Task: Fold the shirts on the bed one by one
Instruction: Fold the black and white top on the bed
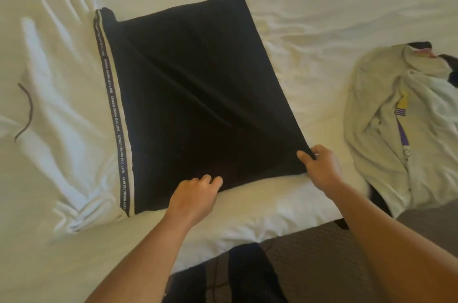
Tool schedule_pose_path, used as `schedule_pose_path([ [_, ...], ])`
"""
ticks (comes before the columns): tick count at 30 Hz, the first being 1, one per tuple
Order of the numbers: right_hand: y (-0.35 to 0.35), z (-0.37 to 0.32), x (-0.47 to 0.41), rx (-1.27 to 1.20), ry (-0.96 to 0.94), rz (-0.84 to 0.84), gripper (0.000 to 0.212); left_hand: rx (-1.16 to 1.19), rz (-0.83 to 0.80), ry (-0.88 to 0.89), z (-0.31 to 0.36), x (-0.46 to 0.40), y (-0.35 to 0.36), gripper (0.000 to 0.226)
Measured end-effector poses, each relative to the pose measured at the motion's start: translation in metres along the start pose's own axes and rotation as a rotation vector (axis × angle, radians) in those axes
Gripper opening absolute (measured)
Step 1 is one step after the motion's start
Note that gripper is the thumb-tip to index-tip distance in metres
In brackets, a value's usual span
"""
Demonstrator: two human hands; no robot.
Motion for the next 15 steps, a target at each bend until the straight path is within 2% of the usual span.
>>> schedule_pose_path([
  [4,0.000,0.003,0.000,0.265,-0.046,0.043,0.024,0.116,-0.090,0.079,-0.002,0.001,-0.002,0.036],
  [8,-0.006,-0.039,-0.014,0.239,-0.098,0.152,0.025,0.258,-0.154,0.065,-0.027,-0.015,-0.019,0.036],
  [11,-0.005,-0.092,-0.031,0.139,-0.190,0.175,0.035,0.310,0.025,-0.063,-0.069,-0.039,-0.051,0.032],
  [15,0.001,-0.180,-0.062,0.067,-0.270,0.131,0.037,0.304,0.253,-0.221,-0.139,-0.076,-0.110,0.018],
])
Point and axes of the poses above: each hand's wrist, its own x-axis away from the middle knuckle, its own y-axis out of the palm, z = x × y, the point moved 3 cm from there along -x, towards the middle knuckle, and after that the axes turned 15 degrees about y, right-handed, at the moved point
